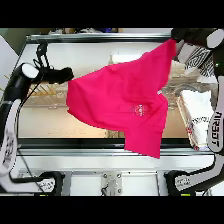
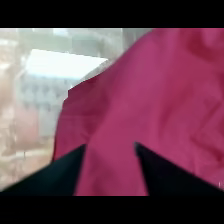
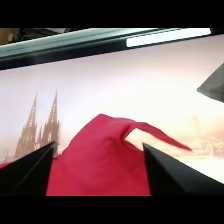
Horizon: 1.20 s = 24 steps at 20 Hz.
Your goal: Fold the clothes and pants, and hang the long-sleeved shirts on hangers.
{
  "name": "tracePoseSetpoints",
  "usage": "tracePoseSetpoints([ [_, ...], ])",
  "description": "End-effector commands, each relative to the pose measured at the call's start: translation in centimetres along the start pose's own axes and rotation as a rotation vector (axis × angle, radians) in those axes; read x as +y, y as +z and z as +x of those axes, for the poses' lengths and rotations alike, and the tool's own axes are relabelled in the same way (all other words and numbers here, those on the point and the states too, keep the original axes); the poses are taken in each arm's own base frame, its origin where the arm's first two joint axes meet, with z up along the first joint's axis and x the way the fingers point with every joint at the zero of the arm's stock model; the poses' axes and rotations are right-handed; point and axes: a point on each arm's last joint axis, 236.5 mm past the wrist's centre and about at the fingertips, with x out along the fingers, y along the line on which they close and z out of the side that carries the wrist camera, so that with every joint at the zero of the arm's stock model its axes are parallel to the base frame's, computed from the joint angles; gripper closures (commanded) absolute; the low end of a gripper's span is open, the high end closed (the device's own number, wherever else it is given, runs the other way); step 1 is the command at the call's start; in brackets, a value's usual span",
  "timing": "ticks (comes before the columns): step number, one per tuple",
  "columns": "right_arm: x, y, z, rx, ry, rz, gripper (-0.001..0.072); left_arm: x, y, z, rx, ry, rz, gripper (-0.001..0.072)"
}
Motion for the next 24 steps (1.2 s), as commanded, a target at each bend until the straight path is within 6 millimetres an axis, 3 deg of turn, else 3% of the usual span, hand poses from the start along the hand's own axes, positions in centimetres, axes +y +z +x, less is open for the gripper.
tracePoseSetpoints([
  [1,-1.9,-0.7,1.0,0.019,-0.026,0.014,0.0086,2.8,4.7,4.2,0.019,0.007,-0.113,0.0030],
  [4,-2.7,1.6,-3.6,0.005,-0.048,-0.013,0.0090,6.2,4.1,1.9,0.114,0.085,-0.111,0.0031],
  [6,-2.4,1.5,-7.3,0.045,-0.053,-0.107,0.0226,10.0,0.6,0.0,0.212,0.227,-0.090,0.0031],
  [9,-1.3,-2.8,-11.9,0.173,-0.036,-0.120,0.0225,14.1,-7.2,-1.9,0.333,0.355,-0.153,0.0030],
  [13,0.7,-10.2,-16.6,0.277,0.033,-0.040,0.0225,16.7,-18.0,-3.1,0.357,0.409,-0.355,0.0030],
  [16,1.7,-14.2,-19.0,0.300,0.073,0.012,0.0225,17.3,-23.4,-4.1,0.319,0.423,-0.541,0.0030],
  [20,2.2,-16.4,-20.5,0.313,0.087,0.020,0.0225,15.9,-24.6,-3.0,0.204,0.301,-0.799,0.0030],
  [24,2.6,-16.4,-20.8,0.309,0.094,0.014,0.0225,15.5,-24.8,-1.2,0.196,0.273,-0.848,0.0030],
])
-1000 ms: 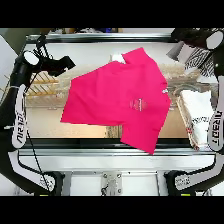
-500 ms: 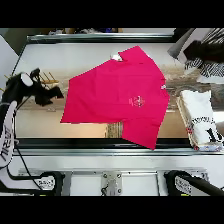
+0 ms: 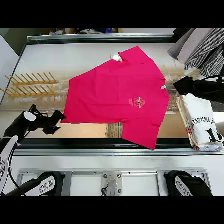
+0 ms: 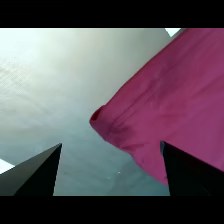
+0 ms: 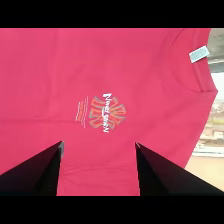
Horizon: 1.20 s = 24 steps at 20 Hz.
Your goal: Fold the clothes and pants, and hang the long-sleeved shirts on hangers.
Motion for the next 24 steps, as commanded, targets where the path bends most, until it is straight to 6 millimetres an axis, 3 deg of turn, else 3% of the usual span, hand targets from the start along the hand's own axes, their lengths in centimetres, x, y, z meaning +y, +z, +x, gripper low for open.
tracePoseSetpoints([
  [1,0.4,-0.6,-0.2,0.002,0.011,0.003,0.0225,-1.0,0.0,1.3,-0.011,-0.044,-0.061,0.0031],
  [4,0.3,-0.6,-0.3,0.002,0.010,0.003,0.0225,-3.1,0.9,2.1,-0.031,-0.059,-0.019,0.0055],
  [5,0.3,-0.7,-0.3,0.003,0.010,0.003,0.0224,-3.6,1.1,2.4,-0.032,-0.062,-0.012,0.0261],
  [7,0.2,-0.8,-0.3,0.010,0.007,0.006,0.0223,-4.2,1.6,2.5,-0.036,-0.067,-0.005,0.0589],
  [8,-0.1,-1.0,-0.3,0.017,0.001,0.018,0.0221,-4.4,1.9,2.3,-0.044,-0.072,0.001,0.0699],
  [10,-1.9,-1.9,-0.2,0.044,-0.031,0.070,0.0221,-4.9,2.4,1.6,-0.070,-0.086,0.017,0.0700],
  [12,-5.0,-3.9,0.2,0.095,-0.084,0.148,0.0221,-5.6,2.6,0.6,-0.093,-0.104,0.093,0.0700],
  [16,-12.3,-11.1,1.8,0.220,-0.200,0.386,0.0219,-6.0,2.0,-0.4,-0.086,-0.112,0.209,0.0699],
  [19,-16.6,-16.9,3.4,0.305,-0.264,0.559,0.0078,-5.9,1.6,-0.4,-0.072,-0.107,0.248,0.0699],
  [22,-18.9,-19.2,5.6,0.352,-0.282,0.629,0.0081,-5.9,1.7,-0.4,-0.074,-0.107,0.250,0.0699],
  [24,-18.8,-19.2,8.1,0.346,-0.210,0.680,0.0083,-5.9,1.6,-0.4,-0.073,-0.107,0.252,0.0699],
])
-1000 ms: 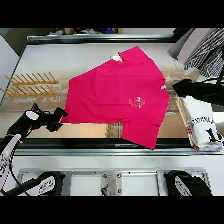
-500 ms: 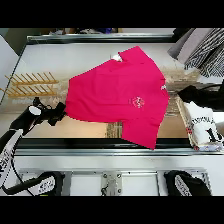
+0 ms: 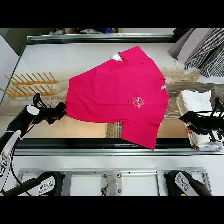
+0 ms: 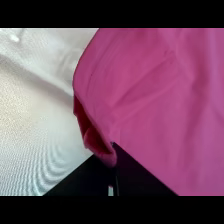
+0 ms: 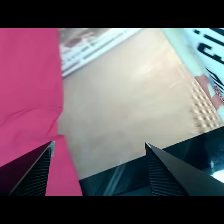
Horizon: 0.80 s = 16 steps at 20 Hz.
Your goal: Fold the clothes and pants, and hang the long-sleeved shirts on hangers.
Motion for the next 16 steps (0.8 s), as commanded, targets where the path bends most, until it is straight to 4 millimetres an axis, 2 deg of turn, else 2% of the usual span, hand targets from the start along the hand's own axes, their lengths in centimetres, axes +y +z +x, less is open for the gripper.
tracePoseSetpoints([
  [1,0.2,0.5,4.1,0.037,0.102,0.090,0.0084,0.0,-0.1,0.0,0.003,0.000,0.018,0.0699],
  [2,1.0,0.7,5.0,0.045,0.153,0.110,0.0090,0.0,-0.1,0.0,0.002,0.000,0.018,0.0699],
  [4,3.2,0.8,6.6,0.064,0.268,0.101,0.0271,0.0,0.0,0.0,0.002,0.000,0.018,0.0699],
  [6,5.1,0.4,8.1,0.084,0.336,0.085,0.0272,0.0,-0.1,0.0,0.002,0.000,0.018,0.0699],
  [10,6.2,-0.1,10.7,0.073,0.289,0.036,0.0272,0.0,-0.1,0.0,0.003,0.000,0.018,0.0699],
  [13,6.8,-1.1,11.4,0.094,0.274,-0.014,0.0272,0.0,-0.1,0.0,0.006,0.000,0.017,0.0699],
  [16,6.4,-2.4,11.3,0.144,0.253,-0.075,0.0272,0.0,-0.2,0.0,0.007,0.000,0.018,0.0699],
])
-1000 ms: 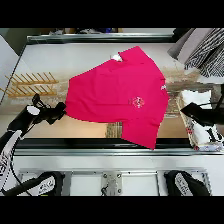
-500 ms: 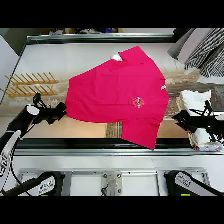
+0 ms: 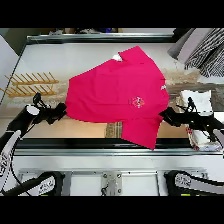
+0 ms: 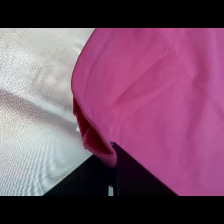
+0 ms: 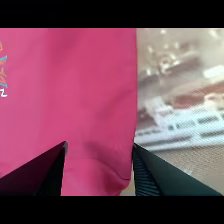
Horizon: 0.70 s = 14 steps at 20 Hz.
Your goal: Fold the clothes and pants, and hang the long-sleeved shirts on hangers.
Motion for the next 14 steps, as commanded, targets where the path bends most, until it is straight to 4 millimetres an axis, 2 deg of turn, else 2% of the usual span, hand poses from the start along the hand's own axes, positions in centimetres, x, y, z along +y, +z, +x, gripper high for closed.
tracePoseSetpoints([
  [1,-0.5,-1.4,0.4,0.057,-0.032,-0.064,0.0273,0.0,0.0,0.0,0.000,-0.001,0.002,0.0699],
  [3,-0.4,-2.0,0.4,0.083,-0.031,-0.069,0.0272,0.0,0.0,0.0,0.001,0.000,0.002,0.0699],
  [6,-0.1,-1.5,-0.1,0.059,-0.030,-0.075,0.0273,0.0,-0.1,0.0,0.004,0.000,0.003,0.0700],
  [8,0.1,-2.5,0.5,0.100,-0.029,-0.084,0.0273,0.0,-0.1,0.0,0.004,0.000,0.003,0.0699],
  [10,0.1,-2.3,1.3,0.083,-0.046,-0.099,0.0274,0.0,-0.1,0.0,0.004,0.000,0.002,0.0700],
  [11,0.3,-1.9,1.6,0.059,-0.055,-0.105,0.0335,0.0,-0.1,0.0,0.004,0.000,0.002,0.0700],
  [12,0.5,-1.6,1.9,0.039,-0.063,-0.119,0.0556,0.0,-0.1,0.0,0.003,0.000,0.002,0.0700],
  [13,0.7,-1.4,2.1,0.027,-0.069,-0.129,0.0627,0.0,-0.1,0.0,0.003,0.000,0.003,0.0699],
  [14,0.9,-1.3,2.2,0.020,-0.070,-0.140,0.0636,0.0,-0.1,0.0,0.003,0.000,0.003,0.0699],
])
